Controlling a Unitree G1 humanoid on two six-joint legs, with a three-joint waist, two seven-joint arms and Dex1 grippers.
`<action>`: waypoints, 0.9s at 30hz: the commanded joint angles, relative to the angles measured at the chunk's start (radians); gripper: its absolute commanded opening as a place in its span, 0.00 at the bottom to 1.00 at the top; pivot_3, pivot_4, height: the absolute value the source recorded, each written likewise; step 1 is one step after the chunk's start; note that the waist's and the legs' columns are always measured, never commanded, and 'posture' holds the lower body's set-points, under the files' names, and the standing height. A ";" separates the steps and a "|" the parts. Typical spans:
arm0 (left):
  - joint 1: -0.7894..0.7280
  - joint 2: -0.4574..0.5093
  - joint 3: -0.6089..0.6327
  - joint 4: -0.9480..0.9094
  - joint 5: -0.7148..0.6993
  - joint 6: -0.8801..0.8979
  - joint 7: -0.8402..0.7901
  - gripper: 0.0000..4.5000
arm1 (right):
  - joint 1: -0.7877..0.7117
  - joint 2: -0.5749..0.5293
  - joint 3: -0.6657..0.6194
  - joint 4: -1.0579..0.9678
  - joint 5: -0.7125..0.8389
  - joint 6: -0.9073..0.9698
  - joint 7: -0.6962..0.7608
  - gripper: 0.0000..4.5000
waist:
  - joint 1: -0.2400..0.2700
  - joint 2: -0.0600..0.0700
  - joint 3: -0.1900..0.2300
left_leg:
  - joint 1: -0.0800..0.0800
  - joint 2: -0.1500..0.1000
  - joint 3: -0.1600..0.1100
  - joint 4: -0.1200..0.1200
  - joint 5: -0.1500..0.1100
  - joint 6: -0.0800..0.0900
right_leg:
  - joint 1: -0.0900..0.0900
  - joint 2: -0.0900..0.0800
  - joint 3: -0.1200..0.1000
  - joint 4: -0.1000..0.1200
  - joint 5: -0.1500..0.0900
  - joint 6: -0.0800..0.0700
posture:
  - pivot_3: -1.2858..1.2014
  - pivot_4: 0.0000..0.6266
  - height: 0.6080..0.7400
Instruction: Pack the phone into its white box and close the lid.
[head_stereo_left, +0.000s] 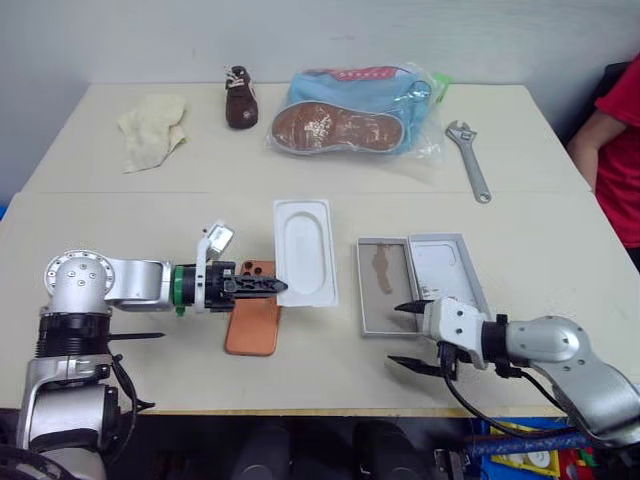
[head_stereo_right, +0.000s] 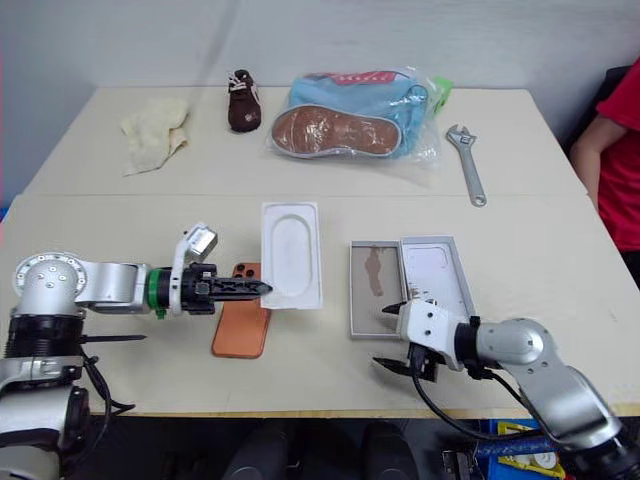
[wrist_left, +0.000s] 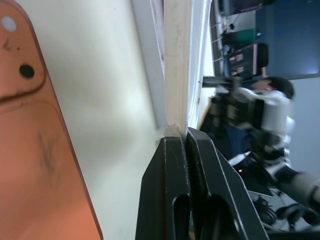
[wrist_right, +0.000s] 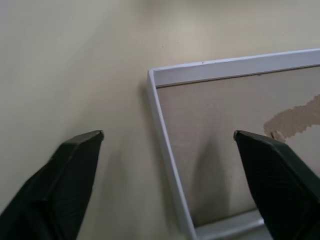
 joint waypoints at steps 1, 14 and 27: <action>0.013 0.011 -0.008 -0.040 -0.044 0.001 -0.005 0.00 | -0.019 0.015 0.014 0.018 -0.016 -0.033 0.005 0.66 | 0.002 0.000 0.000 | 0.000 0.000 -0.001 0.000 0.000 0.000 | 0.000 -0.001 0.000 -0.001 0.000 0.000 | 0.52 0.24 1.00; 0.040 -0.142 -0.129 -0.095 -0.245 -0.114 0.267 0.00 | -0.044 0.057 0.077 -0.037 -0.045 -0.061 0.009 0.01 | -0.001 0.000 0.000 | 0.000 0.000 -0.001 0.000 0.000 0.001 | 0.000 0.000 0.000 0.001 -0.001 -0.001 | 0.52 0.24 1.00; 0.027 -0.118 -0.285 -0.120 -0.428 -0.245 0.410 0.00 | -0.016 0.080 0.111 -0.020 -0.116 -0.106 -0.020 0.05 | -0.001 0.000 0.000 | 0.000 0.000 0.000 0.001 0.000 0.001 | 0.001 0.001 0.000 0.002 -0.001 -0.001 | 0.52 0.24 1.00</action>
